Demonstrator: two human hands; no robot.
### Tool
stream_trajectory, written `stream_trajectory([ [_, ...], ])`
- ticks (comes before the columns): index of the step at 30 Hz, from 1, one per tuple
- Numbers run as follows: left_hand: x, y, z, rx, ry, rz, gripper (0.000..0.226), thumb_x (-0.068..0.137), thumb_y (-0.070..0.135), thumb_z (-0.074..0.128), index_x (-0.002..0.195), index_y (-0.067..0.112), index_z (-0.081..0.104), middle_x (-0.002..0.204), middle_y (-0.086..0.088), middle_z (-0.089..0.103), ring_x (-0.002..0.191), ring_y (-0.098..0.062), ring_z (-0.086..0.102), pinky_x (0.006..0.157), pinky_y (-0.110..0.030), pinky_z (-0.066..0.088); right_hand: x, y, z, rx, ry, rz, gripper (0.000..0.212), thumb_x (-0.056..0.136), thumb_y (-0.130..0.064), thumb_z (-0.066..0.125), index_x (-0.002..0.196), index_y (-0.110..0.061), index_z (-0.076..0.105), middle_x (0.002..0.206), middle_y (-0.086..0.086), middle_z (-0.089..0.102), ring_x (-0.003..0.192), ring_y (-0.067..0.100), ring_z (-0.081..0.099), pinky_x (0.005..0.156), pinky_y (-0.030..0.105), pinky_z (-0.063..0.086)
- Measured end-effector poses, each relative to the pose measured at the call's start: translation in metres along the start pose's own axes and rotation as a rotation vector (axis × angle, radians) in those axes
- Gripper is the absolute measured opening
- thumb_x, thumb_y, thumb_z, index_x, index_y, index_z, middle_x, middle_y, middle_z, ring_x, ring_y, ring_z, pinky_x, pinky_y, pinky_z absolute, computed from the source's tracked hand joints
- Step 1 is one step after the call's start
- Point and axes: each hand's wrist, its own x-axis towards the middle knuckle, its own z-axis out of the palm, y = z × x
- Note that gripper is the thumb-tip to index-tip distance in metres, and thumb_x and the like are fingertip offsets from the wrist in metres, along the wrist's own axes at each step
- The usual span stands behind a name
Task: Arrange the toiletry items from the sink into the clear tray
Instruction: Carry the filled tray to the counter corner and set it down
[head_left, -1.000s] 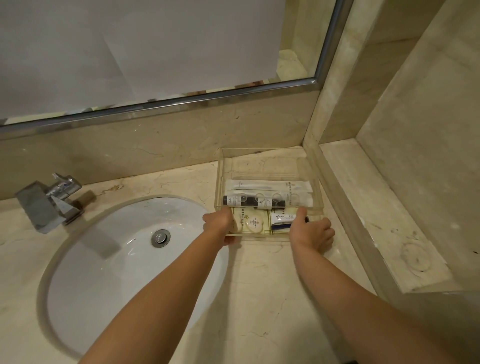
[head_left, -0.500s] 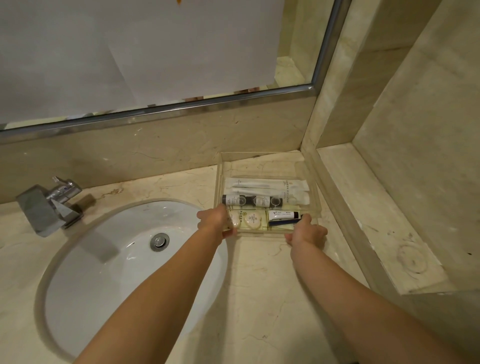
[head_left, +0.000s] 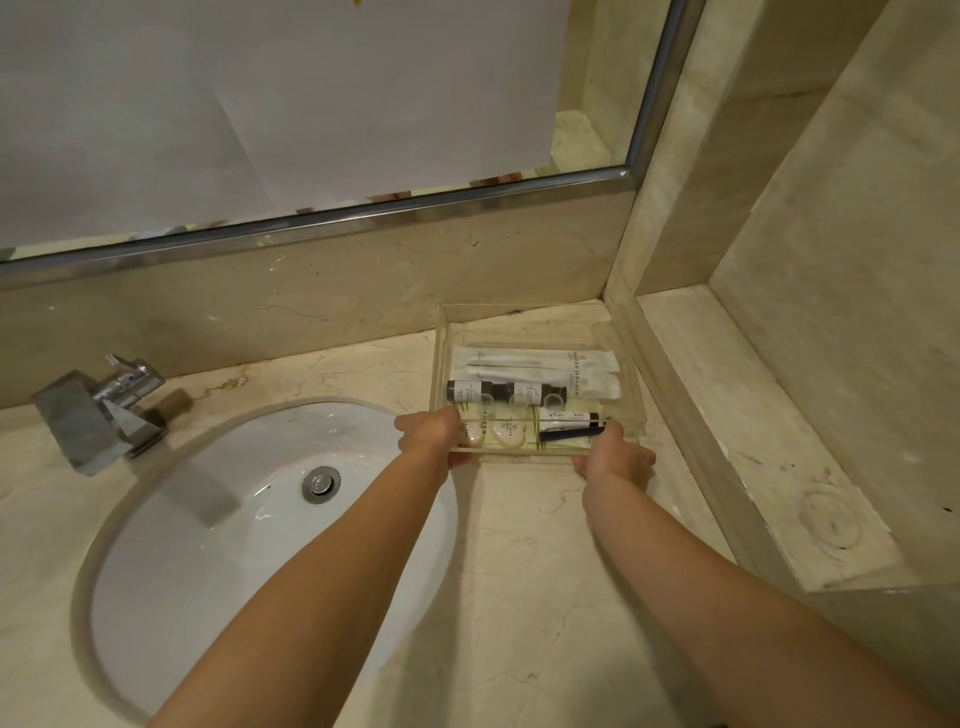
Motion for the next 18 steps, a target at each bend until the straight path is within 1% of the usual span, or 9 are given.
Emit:
stream_trajectory([
  [2,0.0,0.003,0.002,0.03,-0.014,0.01,0.037,0.085,-0.001,0.053,0.118,0.008,0.038,0.107,-0.012,0.046,0.077,-0.03,0.064,0.064,-0.04,0.061,0.0,-0.003,0.001,0.041,-0.011,0.018,0.04,0.089,-0.04,0.044,0.111,-0.007,0.047,0.073,0.006,0.068,0.075,0.028,0.069,0.072,0.04,0.055],
  [6,0.004,0.007,0.008,0.081,0.006,0.037,0.032,0.081,-0.008,0.055,0.112,-0.001,0.056,0.121,-0.019,0.051,0.083,-0.034,0.069,0.048,-0.029,0.057,0.004,-0.009,0.007,0.123,-0.029,0.015,0.035,0.087,-0.037,0.046,0.098,-0.006,0.06,0.088,0.012,0.072,0.081,0.029,0.069,0.055,0.03,0.042],
  [8,0.005,0.012,0.012,0.084,0.008,0.043,0.019,0.085,-0.007,0.054,0.102,-0.004,0.06,0.116,-0.018,0.054,0.081,-0.03,0.068,0.053,-0.031,0.059,0.006,-0.012,0.01,0.122,-0.039,-0.009,0.034,0.082,-0.04,0.043,0.074,-0.011,0.059,0.087,0.011,0.073,0.079,0.028,0.069,0.063,0.035,0.05],
  [9,0.005,0.014,0.014,0.094,-0.001,0.044,0.012,0.087,-0.006,0.053,0.096,-0.004,0.06,0.112,-0.016,0.053,0.078,-0.028,0.064,0.062,-0.034,0.061,0.006,-0.015,0.012,0.121,-0.043,-0.009,0.034,0.08,-0.04,0.042,0.07,-0.012,0.057,0.088,0.01,0.073,0.081,0.028,0.069,0.071,0.038,0.053],
  [10,0.004,0.016,0.016,0.11,-0.017,0.04,0.009,0.089,-0.004,0.051,0.095,-0.003,0.059,0.109,-0.014,0.051,0.075,-0.025,0.06,0.074,-0.037,0.061,0.007,-0.017,0.014,0.144,-0.054,-0.005,0.034,0.082,-0.039,0.043,0.074,-0.01,0.06,0.092,0.009,0.072,0.085,0.029,0.068,0.076,0.039,0.053],
  [12,0.002,0.019,0.022,0.146,-0.052,0.041,0.017,0.092,0.001,0.049,0.107,-0.001,0.056,0.103,-0.009,0.048,0.071,-0.021,0.053,0.089,-0.04,0.056,0.006,-0.024,0.016,0.204,-0.1,-0.002,0.035,0.089,-0.032,0.047,0.1,-0.004,0.065,0.101,0.008,0.067,0.094,0.027,0.065,0.077,0.037,0.05],
  [13,0.0,0.021,0.024,0.157,-0.065,0.04,0.02,0.093,0.003,0.048,0.111,0.001,0.054,0.1,-0.008,0.049,0.071,-0.021,0.051,0.091,-0.039,0.055,0.006,-0.028,0.016,0.213,-0.118,-0.009,0.037,0.092,-0.03,0.048,0.111,-0.003,0.063,0.104,0.008,0.065,0.097,0.026,0.064,0.078,0.036,0.049],
  [15,-0.007,0.025,0.03,0.158,-0.097,0.032,0.017,0.093,0.004,0.047,0.11,0.004,0.051,0.099,-0.007,0.047,0.074,-0.021,0.049,0.088,-0.037,0.053,0.007,-0.034,0.017,0.201,-0.157,-0.039,0.037,0.094,-0.027,0.048,0.119,-0.001,0.059,0.103,0.009,0.062,0.102,0.03,0.062,0.085,0.038,0.05],
  [18,-0.011,0.028,0.039,0.143,-0.129,0.024,0.025,0.092,0.004,0.048,0.116,0.004,0.052,0.095,-0.005,0.049,0.073,-0.018,0.048,0.08,-0.035,0.049,0.004,-0.04,0.02,0.181,-0.228,-0.089,0.03,0.095,-0.015,0.046,0.115,0.003,0.059,0.079,0.006,0.054,0.09,0.032,0.058,0.092,0.044,0.048],
])
